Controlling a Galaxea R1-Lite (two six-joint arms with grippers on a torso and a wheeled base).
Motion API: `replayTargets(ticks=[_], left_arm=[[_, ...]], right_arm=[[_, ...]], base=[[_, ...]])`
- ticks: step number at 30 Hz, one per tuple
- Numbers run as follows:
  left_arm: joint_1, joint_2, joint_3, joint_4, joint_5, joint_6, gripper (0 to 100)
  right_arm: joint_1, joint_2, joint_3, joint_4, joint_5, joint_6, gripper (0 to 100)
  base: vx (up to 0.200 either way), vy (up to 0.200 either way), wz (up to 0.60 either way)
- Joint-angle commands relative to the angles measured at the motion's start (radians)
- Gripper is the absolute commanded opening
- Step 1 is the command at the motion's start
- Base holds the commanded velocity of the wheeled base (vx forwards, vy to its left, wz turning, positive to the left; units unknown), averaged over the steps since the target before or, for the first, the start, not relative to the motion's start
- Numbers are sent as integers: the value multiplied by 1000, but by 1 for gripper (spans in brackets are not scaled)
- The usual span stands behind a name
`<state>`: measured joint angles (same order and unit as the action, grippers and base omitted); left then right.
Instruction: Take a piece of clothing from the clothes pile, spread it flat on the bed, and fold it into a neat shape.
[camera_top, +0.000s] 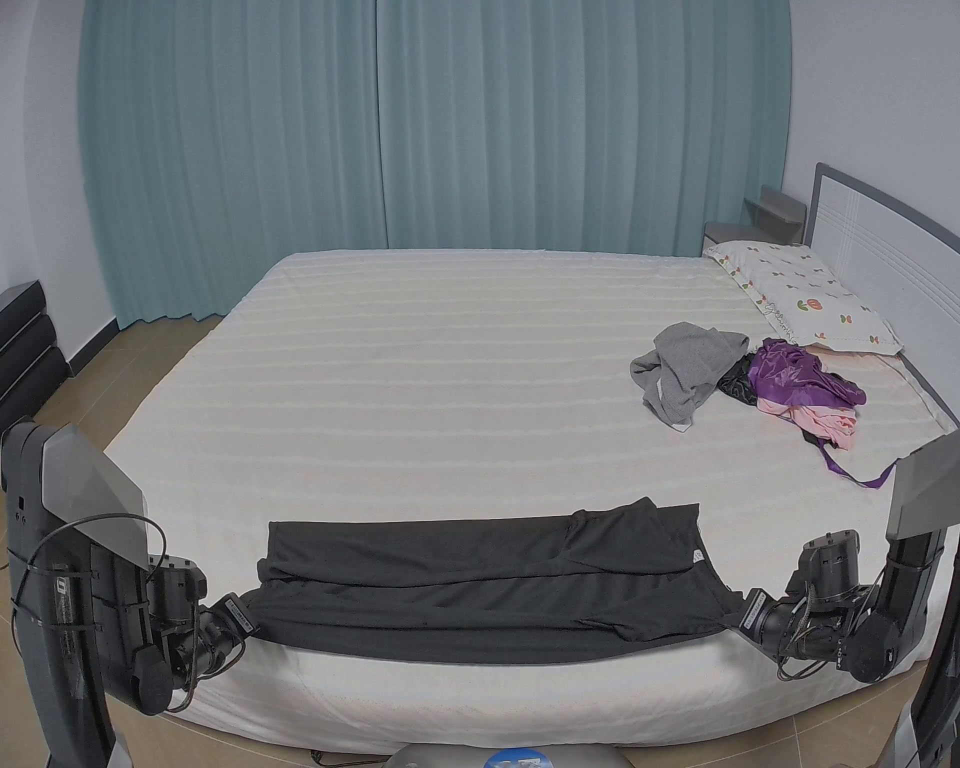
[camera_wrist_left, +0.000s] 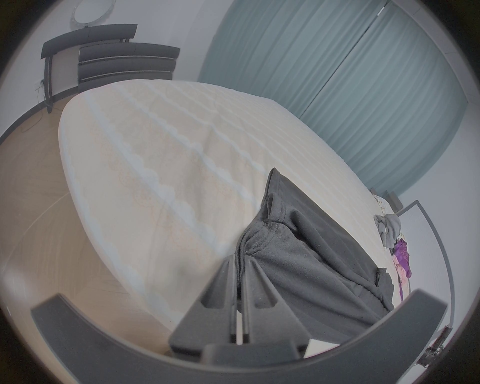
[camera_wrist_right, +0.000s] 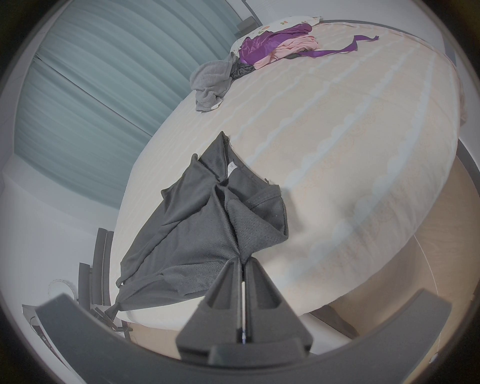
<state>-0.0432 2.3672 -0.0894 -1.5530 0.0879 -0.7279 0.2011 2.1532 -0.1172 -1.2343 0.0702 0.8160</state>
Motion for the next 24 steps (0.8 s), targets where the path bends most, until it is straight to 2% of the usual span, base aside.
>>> replayTargets(ticks=[1,6,16,17,18,24], left_arm=[[19,-22,11,-13,0,15,0],[17,-14,46,-13,-5,54,0],[3,41,56,-13,-11,65,0],[0,43,59,-13,-13,65,0],[-3,43,62,-13,-14,65,100],[-9,20,66,-15,-17,58,100]], right_arm=[[-5,-33,16,4,2,-1,0],[6,1,27,2,5,-4,0],[9,86,28,-22,6,-44,0],[9,96,30,-34,6,-47,100],[12,103,31,-50,6,-47,100],[20,86,79,-194,3,-54,100]], base=[[0,0,0],[0,0,0],[0,0,0],[0,0,0],[0,0,0],[0,0,0]])
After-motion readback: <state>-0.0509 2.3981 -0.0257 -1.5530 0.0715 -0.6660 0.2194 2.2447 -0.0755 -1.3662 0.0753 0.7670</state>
